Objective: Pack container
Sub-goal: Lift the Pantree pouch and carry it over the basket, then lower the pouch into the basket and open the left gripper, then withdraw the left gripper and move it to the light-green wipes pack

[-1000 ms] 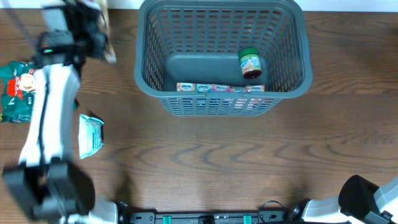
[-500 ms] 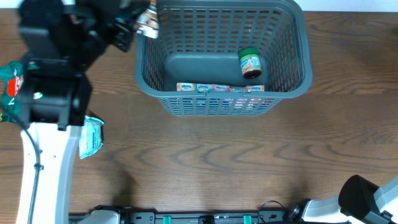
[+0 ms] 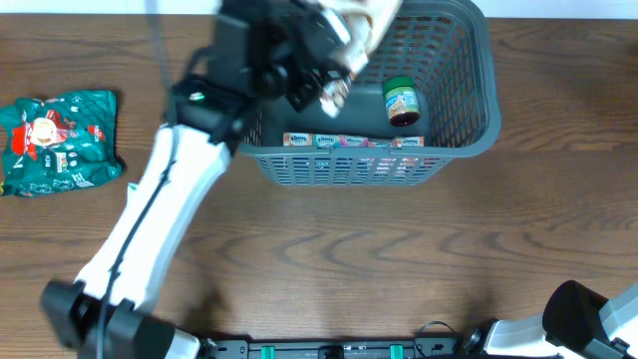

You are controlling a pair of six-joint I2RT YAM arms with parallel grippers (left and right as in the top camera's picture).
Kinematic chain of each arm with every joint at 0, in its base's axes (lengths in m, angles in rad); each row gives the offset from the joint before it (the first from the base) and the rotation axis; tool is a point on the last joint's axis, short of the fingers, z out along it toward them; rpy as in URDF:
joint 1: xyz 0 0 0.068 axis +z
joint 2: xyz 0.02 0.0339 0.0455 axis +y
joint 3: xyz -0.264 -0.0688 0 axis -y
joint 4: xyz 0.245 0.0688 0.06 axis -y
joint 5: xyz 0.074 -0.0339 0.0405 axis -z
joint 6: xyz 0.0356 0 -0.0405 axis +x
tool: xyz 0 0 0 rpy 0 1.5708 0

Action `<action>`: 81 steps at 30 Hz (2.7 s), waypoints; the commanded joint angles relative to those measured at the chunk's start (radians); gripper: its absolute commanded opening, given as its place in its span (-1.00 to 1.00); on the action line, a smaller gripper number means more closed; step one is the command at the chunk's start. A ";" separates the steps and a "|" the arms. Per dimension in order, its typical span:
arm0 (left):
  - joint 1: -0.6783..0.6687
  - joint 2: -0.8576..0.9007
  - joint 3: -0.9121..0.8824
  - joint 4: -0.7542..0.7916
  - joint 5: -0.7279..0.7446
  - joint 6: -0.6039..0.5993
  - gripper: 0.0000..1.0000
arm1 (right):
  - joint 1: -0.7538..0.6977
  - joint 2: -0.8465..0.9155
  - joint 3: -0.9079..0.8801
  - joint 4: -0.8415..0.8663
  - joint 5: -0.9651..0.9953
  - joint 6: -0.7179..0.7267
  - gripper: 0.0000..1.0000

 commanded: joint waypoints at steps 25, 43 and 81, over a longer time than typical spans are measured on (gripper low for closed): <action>-0.027 0.216 0.000 -0.108 -0.271 0.491 -0.89 | -0.004 0.005 -0.002 -0.003 0.010 0.010 0.99; 0.045 0.217 0.000 -0.076 -0.310 0.515 -0.82 | -0.004 0.005 -0.001 -0.003 0.010 0.010 0.99; 0.261 -0.198 0.089 -0.712 -0.893 -0.814 0.97 | -0.004 0.005 -0.002 -0.003 0.010 0.010 0.99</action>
